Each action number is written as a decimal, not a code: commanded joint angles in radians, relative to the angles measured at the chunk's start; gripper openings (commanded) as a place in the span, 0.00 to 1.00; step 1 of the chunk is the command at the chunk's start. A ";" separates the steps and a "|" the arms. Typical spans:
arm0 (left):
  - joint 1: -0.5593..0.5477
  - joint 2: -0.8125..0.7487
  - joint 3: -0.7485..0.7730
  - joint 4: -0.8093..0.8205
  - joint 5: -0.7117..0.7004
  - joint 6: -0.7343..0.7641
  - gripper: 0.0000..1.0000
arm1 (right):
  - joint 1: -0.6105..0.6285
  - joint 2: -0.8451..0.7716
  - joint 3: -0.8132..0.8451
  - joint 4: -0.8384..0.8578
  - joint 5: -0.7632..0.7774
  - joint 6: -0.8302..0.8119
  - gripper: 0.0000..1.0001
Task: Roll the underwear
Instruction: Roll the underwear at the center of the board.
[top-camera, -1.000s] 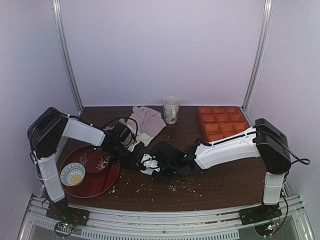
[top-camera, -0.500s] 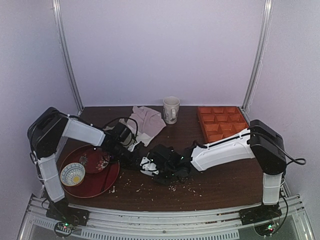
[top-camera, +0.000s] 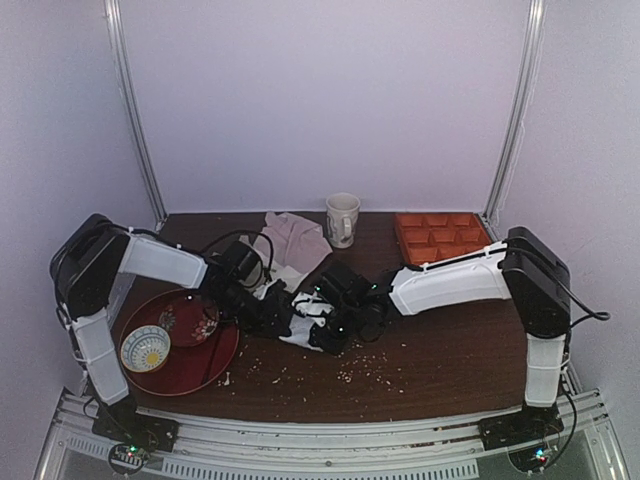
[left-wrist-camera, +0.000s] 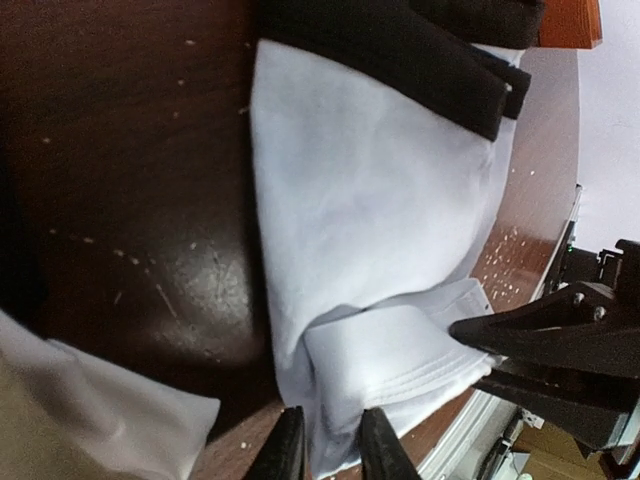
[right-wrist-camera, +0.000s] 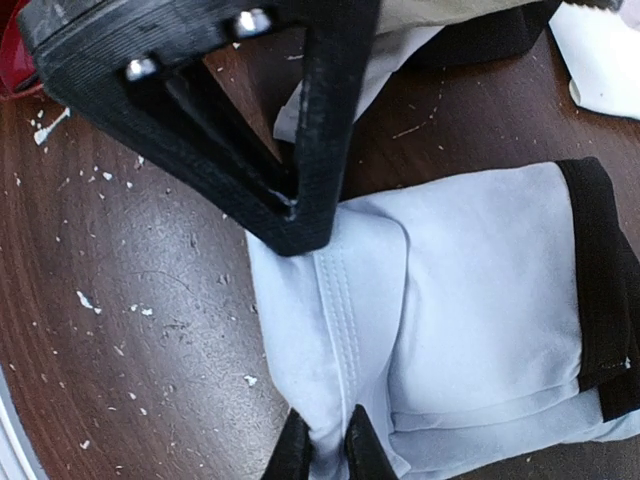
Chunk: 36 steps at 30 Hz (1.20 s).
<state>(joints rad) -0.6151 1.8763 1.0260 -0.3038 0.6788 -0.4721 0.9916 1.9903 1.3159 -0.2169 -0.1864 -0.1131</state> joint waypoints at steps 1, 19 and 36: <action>0.021 -0.063 0.024 -0.020 -0.024 -0.005 0.27 | -0.038 0.016 0.043 -0.089 -0.181 0.080 0.00; 0.035 -0.123 -0.011 -0.004 -0.067 -0.039 0.28 | -0.187 0.144 0.023 -0.007 -0.551 0.343 0.00; 0.035 -0.122 -0.012 0.012 -0.070 -0.044 0.28 | -0.257 0.166 -0.086 0.161 -0.619 0.541 0.00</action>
<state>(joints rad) -0.5880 1.7817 1.0210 -0.3145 0.6132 -0.5110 0.7586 2.1067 1.2804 -0.0216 -0.8516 0.3595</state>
